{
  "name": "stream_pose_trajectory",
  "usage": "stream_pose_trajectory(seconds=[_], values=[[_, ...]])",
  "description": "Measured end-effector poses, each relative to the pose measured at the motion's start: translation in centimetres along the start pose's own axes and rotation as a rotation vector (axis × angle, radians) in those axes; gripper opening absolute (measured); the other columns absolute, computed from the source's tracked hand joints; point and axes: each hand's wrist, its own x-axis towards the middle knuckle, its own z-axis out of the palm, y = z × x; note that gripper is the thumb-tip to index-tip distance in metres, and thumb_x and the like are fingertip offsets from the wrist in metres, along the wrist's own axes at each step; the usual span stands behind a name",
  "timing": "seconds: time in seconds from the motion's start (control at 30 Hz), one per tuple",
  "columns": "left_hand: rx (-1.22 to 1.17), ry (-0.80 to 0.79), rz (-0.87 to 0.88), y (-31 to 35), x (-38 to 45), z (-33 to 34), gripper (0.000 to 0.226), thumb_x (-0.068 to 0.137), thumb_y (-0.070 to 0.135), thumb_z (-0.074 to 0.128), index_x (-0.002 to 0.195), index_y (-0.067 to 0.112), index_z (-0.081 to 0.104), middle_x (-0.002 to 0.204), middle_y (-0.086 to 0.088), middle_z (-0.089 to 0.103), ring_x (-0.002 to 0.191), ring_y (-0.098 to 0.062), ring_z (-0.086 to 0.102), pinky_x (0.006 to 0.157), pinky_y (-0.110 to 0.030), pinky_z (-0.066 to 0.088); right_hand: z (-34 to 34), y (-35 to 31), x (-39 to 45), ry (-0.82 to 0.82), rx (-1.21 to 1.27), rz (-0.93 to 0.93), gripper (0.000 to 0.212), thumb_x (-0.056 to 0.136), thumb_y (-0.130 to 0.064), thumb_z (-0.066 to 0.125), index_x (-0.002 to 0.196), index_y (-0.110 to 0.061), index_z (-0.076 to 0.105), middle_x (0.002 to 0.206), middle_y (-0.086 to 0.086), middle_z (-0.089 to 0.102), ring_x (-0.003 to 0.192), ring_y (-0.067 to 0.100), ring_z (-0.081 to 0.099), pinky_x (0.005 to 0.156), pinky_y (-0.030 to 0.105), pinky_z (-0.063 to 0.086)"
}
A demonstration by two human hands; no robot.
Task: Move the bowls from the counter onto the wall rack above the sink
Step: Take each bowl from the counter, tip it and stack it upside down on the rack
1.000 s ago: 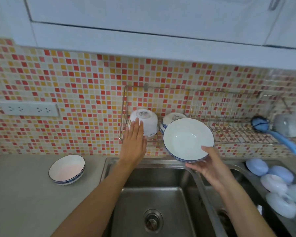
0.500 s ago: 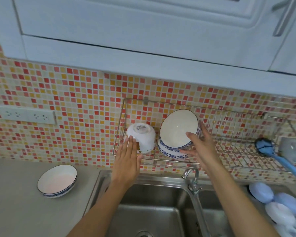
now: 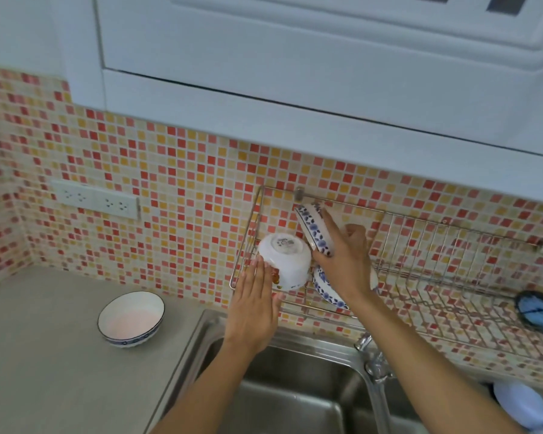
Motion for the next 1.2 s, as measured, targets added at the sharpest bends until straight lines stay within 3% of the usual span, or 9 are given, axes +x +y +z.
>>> stream_pose_trajectory(seconds=[0.07, 0.2, 0.37, 0.57, 0.7, 0.87, 0.97, 1.07, 1.2], values=[[-0.01, 0.007, -0.013, -0.1, 0.0, 0.2, 0.062, 0.099, 0.048, 0.005, 0.148, 0.011, -0.006, 0.155, -0.004, -0.014, 0.143, -0.02, -0.016, 0.117, -0.04, -0.011, 0.7, -0.6, -0.1, -0.046, -0.15, -0.092, 0.089, 0.082, -0.033, 0.072, 0.15, -0.048, 0.016, 0.129, 0.015, 0.035, 0.112, 0.031, 0.045, 0.059, 0.033, 0.051], [0.009, 0.025, -0.045, 0.2, 0.0, 0.6, 0.061, 0.101, 0.046, 0.015, 0.148, 0.008, 0.009, 0.157, -0.009, 0.004, 0.144, -0.025, 0.005, 0.119, -0.044, 0.011, 2.1, -0.9, -0.5, -0.103, -0.338, -0.251, 0.09, 0.069, -0.031, 0.082, 0.145, -0.039, 0.035, 0.126, 0.017, 0.04, 0.11, 0.038, 0.047, 0.046, 0.039, 0.055], [0.031, 0.038, -0.107, 0.7, -0.2, 0.8, 0.064, 0.1, 0.047, 0.011, 0.148, 0.006, 0.003, 0.158, -0.01, -0.002, 0.145, -0.025, -0.003, 0.115, -0.038, -0.003, 2.7, -0.5, -0.1, -0.188, -0.371, -0.349, 0.095, 0.067, -0.034, 0.085, 0.146, -0.04, 0.033, 0.127, 0.017, 0.04, 0.108, 0.037, 0.051, 0.049, 0.039, 0.055], [0.039, 0.047, -0.11, 0.7, -0.2, 0.9, 0.064, 0.1, 0.048, 0.012, 0.148, 0.006, 0.005, 0.157, -0.01, 0.001, 0.145, -0.025, -0.002, 0.115, -0.038, -0.004, 3.1, 0.5, 0.8, -0.251, -0.288, -0.362, 0.086, 0.073, -0.057, 0.074, 0.146, -0.04, 0.033, 0.128, 0.017, 0.042, 0.111, 0.035, 0.052, 0.058, 0.041, 0.059], [0.041, 0.051, -0.102, 0.7, -0.2, 0.9, 0.064, 0.1, 0.047, 0.009, 0.148, 0.006, 0.006, 0.157, -0.01, 0.001, 0.145, -0.024, -0.003, 0.115, -0.037, -0.007, 3.6, 0.8, 0.6, -0.273, -0.258, -0.397, 0.085, 0.073, -0.059, 0.072, 0.146, -0.042, 0.031, 0.132, 0.014, 0.038, 0.117, 0.034, 0.048, 0.059, 0.042, 0.058], [0.049, 0.048, -0.102, 0.7, -0.3, 0.9, 0.064, 0.1, 0.047, 0.013, 0.148, 0.006, 0.006, 0.158, -0.01, 0.001, 0.145, -0.024, -0.004, 0.115, -0.035, -0.011, 3.9, 1.0, 0.3, -0.243, -0.203, -0.448, 0.082, 0.074, -0.052, 0.075, 0.145, -0.04, 0.036, 0.136, 0.007, 0.025, 0.119, 0.035, 0.047, 0.06, 0.044, 0.058], [0.055, 0.044, -0.104, 0.7, -0.3, 0.8, 0.064, 0.1, 0.046, 0.016, 0.148, 0.006, 0.008, 0.158, -0.01, 0.003, 0.145, -0.024, -0.002, 0.115, -0.035, -0.01, 4.4, 1.2, -0.1, -0.251, -0.213, -0.487, 0.079, 0.079, -0.049, 0.073, 0.146, -0.04, 0.033, 0.136, 0.01, 0.027, 0.119, 0.036, 0.048, 0.062, 0.043, 0.06], [0.065, 0.041, -0.101, 0.7, -0.3, 0.8, 0.064, 0.1, 0.046, 0.015, 0.148, 0.005, 0.007, 0.158, -0.011, 0.001, 0.145, -0.025, -0.003, 0.115, -0.035, -0.009, 4.8, 1.1, -0.2, -0.292, -0.213, -0.523, 0.076, 0.084, -0.044, 0.07, 0.148, -0.044, 0.028, 0.146, 0.012, 0.03, 0.128, 0.034, 0.04, 0.068, 0.041, 0.061], [0.056, 0.022, -0.102, 0.6, -0.3, 0.8, 0.065, 0.099, 0.047, 0.011, 0.148, 0.004, 0.006, 0.157, -0.011, 0.0, 0.145, -0.025, -0.004, 0.115, -0.036, -0.008, 4.8, 1.0, -0.4, -0.331, -0.113, -0.537, 0.078, 0.085, -0.035, 0.072, 0.148, -0.047, 0.027, 0.155, 0.005, 0.02, 0.138, 0.027, 0.031, 0.077, 0.039, 0.06]])
